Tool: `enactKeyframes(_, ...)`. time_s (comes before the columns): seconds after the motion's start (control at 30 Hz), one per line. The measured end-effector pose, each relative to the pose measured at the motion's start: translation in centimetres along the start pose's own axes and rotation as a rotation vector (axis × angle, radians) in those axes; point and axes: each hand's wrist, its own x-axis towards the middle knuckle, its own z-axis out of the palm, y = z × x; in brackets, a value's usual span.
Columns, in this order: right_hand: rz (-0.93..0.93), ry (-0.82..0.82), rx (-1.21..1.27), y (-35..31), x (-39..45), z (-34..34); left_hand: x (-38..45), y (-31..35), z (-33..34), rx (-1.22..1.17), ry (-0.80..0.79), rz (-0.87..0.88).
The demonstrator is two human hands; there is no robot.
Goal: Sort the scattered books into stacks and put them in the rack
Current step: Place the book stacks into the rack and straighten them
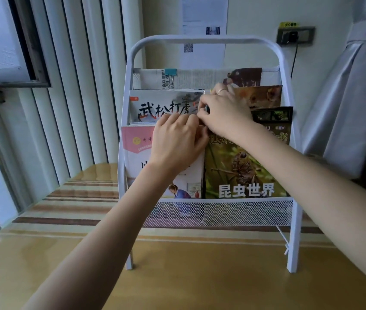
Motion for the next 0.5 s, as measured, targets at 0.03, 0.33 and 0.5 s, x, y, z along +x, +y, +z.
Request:
enactKeyframes(0.03, -0.030, 0.019, -0.002, 0.2, -0.2, 0.1, 0.0, -0.1, -0.3, -0.034, -0.025, 0.011)
enactKeyframes(0.33, -0.080, 0.173, 0.119, -0.5, -0.9, 0.6, -1.3, -6.4, -2.4, -0.086, -0.038, -0.207)
enactKeyframes(0.5, -0.094, -0.031, 0.010, -4.2, -1.6, -1.7, -0.5, -6.2, -1.7, -0.003, 0.059, -0.164)
